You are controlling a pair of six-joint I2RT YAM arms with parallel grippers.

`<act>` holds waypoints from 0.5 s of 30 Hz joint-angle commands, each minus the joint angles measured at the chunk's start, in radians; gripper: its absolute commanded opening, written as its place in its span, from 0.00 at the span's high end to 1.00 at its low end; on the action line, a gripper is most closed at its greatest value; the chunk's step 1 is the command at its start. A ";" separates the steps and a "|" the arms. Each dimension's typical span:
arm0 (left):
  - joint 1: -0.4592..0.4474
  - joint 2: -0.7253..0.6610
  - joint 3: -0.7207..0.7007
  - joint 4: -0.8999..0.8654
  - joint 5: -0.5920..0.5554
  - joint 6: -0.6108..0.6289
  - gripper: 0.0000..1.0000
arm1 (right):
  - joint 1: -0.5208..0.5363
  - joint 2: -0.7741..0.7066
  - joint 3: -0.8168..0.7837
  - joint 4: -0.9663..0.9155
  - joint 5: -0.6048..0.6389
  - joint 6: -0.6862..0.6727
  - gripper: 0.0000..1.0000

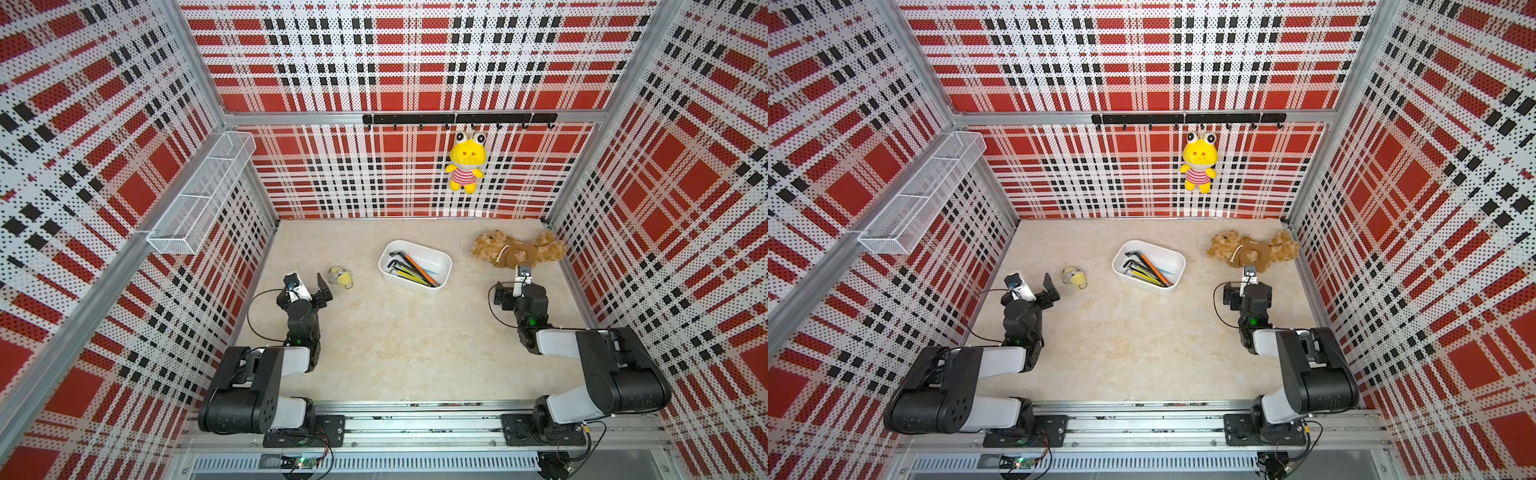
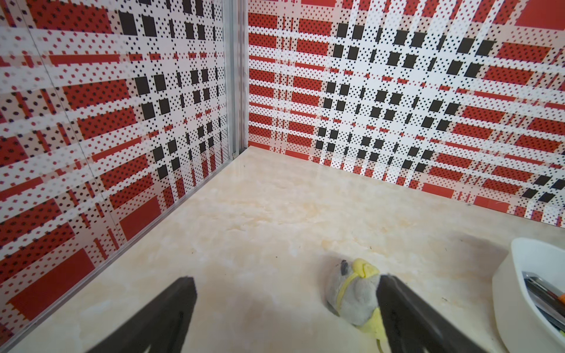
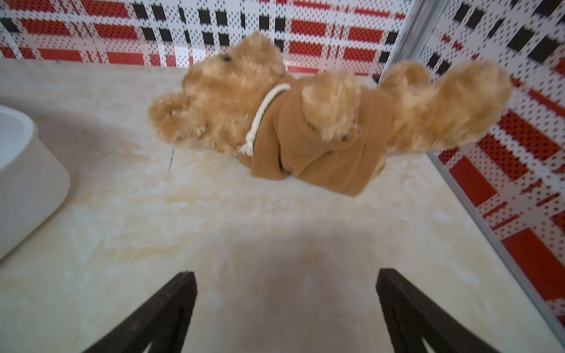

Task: Put the hex key on the desktop into the storage box
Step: Reset both arms

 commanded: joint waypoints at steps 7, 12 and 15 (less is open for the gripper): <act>-0.005 0.139 -0.106 0.374 0.042 0.067 0.01 | -0.034 0.036 -0.049 0.282 -0.087 -0.002 0.00; -0.009 0.163 -0.060 0.343 -0.022 0.046 0.01 | -0.034 0.035 -0.047 0.274 -0.087 -0.002 0.00; -0.010 0.165 -0.040 0.309 -0.035 0.041 0.01 | -0.034 0.035 -0.048 0.278 -0.088 -0.002 0.00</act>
